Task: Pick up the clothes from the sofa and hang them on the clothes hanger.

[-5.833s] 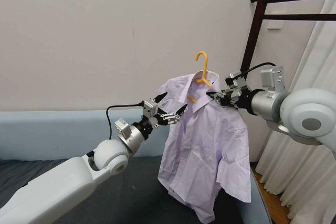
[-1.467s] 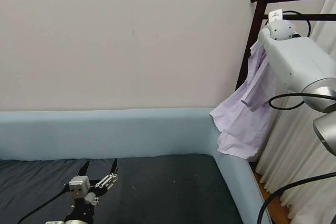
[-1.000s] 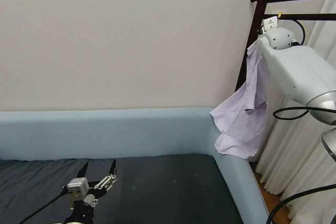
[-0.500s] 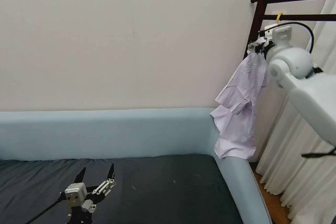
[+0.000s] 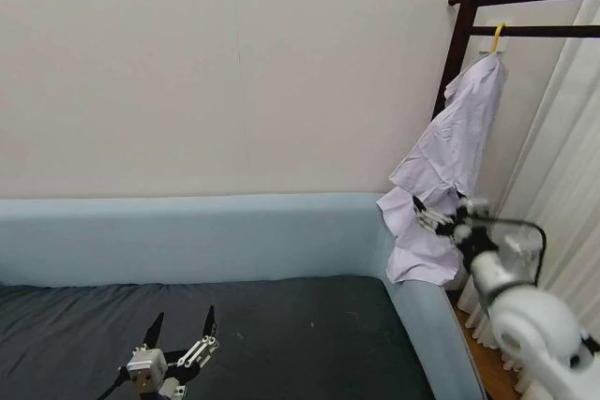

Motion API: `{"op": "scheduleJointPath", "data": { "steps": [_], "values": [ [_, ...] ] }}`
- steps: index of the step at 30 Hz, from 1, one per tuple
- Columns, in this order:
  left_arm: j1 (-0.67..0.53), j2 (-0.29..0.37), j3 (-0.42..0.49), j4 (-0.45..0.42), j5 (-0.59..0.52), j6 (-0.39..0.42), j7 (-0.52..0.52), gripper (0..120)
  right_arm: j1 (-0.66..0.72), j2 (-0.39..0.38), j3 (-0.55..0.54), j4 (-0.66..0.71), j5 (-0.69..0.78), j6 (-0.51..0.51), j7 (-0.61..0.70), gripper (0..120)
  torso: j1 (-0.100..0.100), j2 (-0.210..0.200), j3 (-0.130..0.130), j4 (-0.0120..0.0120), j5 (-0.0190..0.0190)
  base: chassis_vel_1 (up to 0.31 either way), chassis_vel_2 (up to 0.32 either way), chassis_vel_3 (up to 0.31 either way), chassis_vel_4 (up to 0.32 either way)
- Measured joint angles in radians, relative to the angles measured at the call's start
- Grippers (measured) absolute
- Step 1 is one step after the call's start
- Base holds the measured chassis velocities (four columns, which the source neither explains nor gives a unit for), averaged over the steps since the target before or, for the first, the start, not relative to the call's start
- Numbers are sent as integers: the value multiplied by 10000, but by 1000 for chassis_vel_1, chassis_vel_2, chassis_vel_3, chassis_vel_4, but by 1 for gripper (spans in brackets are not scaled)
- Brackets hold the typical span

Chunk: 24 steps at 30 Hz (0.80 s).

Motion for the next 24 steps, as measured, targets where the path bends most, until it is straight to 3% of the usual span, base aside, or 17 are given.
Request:
{"op": "scheduleJointPath", "data": {
  "steps": [4,9,14,24],
  "values": [
    [156,-203,-123,215,562,-182,-21,100,-2397,1436,675,800,-1269,994,-649,100,-1,2,-2,0,-8,0,0,0,0],
    [580,-366,-230,264,761,-546,231,100,-4075,2651,941,1301,-2443,2091,-1325,100,-1,1,0,4,-9,0,0,0,0],
    [678,-379,-279,306,914,-662,294,100,-4256,2987,944,631,-2944,2927,-1614,100,-1,0,2,6,-3,0,0,0,0],
    [652,-371,-284,316,883,-649,297,100,-4116,2976,877,462,-2998,3038,-1628,100,1,0,2,6,-5,0,0,0,0]
  ]
}}
